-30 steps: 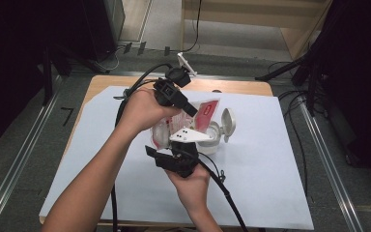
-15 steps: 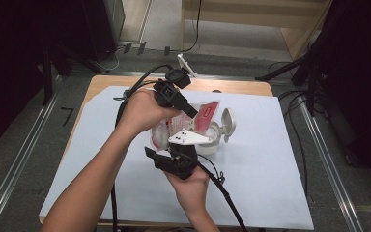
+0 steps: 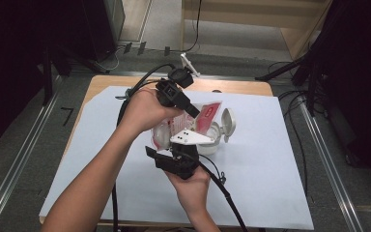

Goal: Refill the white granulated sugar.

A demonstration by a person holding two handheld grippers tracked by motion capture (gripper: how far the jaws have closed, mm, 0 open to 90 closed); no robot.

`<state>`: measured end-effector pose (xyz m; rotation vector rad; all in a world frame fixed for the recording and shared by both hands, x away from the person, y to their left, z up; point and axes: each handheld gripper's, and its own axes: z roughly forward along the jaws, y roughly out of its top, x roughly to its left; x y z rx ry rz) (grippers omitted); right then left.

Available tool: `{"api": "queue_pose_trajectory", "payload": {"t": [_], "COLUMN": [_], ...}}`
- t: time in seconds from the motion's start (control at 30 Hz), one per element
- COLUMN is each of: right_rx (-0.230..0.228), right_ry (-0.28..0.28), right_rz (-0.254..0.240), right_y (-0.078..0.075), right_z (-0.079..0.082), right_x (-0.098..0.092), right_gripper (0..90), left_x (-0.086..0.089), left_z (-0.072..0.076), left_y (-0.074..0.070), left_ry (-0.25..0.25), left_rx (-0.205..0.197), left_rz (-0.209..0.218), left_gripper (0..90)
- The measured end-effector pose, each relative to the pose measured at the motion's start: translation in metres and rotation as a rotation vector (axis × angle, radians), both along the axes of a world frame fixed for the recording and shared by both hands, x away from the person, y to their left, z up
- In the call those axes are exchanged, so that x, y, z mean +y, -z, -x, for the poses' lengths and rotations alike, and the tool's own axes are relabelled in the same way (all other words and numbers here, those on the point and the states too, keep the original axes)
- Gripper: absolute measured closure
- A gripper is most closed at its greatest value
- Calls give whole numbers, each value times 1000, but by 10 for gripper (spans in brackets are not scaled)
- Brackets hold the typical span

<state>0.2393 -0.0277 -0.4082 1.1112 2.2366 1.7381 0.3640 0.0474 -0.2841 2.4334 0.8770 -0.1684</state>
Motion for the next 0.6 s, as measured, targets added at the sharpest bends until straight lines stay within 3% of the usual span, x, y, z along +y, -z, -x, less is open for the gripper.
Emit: {"api": "queue_pose_trajectory", "payload": {"t": [0.33,0.6], "right_rx": [-8,-23], "right_ry": [-6,-6], "right_rz": [0,4], "right_y": [-3,-5], "right_z": [1,-1], "right_x": [1,1], "right_gripper": [555,561], "left_x": [-1,-2], "left_z": [-1,-1], "left_y": [-3,-6], "left_ry": [1,-2], "left_rx": [10,-3], "left_rz": [-8,-3], "left_gripper": [864,863]}}
